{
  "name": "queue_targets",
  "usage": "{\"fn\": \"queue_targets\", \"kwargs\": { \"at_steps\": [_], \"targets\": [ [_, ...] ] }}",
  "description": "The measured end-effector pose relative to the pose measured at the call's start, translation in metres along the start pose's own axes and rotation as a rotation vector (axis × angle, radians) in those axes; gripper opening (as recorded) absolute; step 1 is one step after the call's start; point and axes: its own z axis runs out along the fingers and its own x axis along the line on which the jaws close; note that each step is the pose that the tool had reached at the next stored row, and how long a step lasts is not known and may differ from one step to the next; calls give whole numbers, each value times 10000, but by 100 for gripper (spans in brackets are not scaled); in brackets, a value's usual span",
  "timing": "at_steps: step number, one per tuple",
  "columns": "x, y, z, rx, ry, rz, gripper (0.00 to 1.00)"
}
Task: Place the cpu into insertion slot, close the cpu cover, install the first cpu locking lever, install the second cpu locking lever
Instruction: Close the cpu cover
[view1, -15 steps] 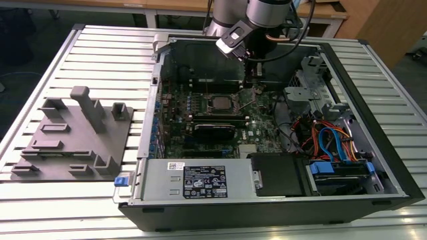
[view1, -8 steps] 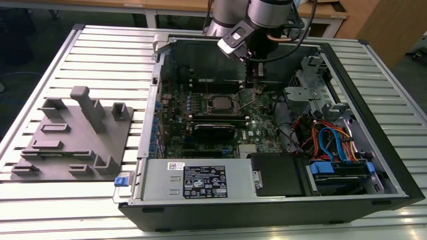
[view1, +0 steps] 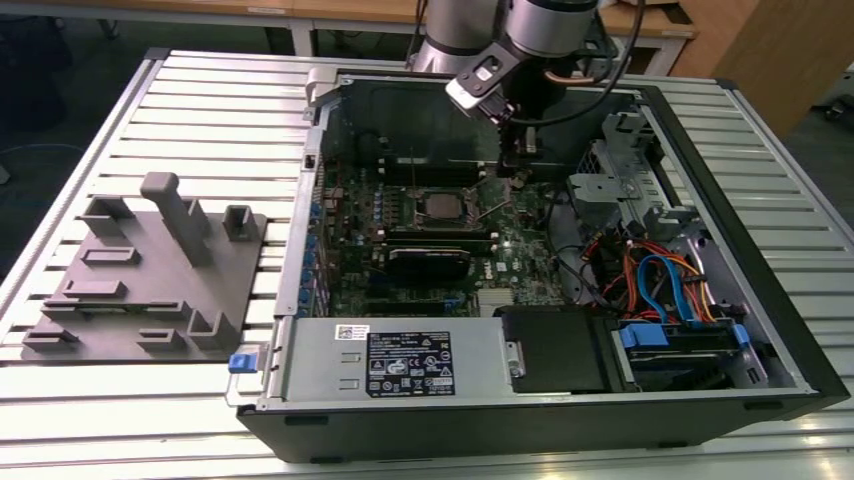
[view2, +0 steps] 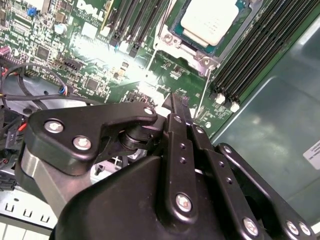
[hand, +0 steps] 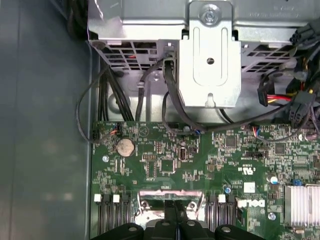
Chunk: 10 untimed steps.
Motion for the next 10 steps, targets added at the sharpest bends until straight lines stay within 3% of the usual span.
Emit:
{"fn": "queue_targets", "kwargs": {
  "at_steps": [10],
  "targets": [
    [2, 63, 7, 2, 1, 1, 10]
  ]
}}
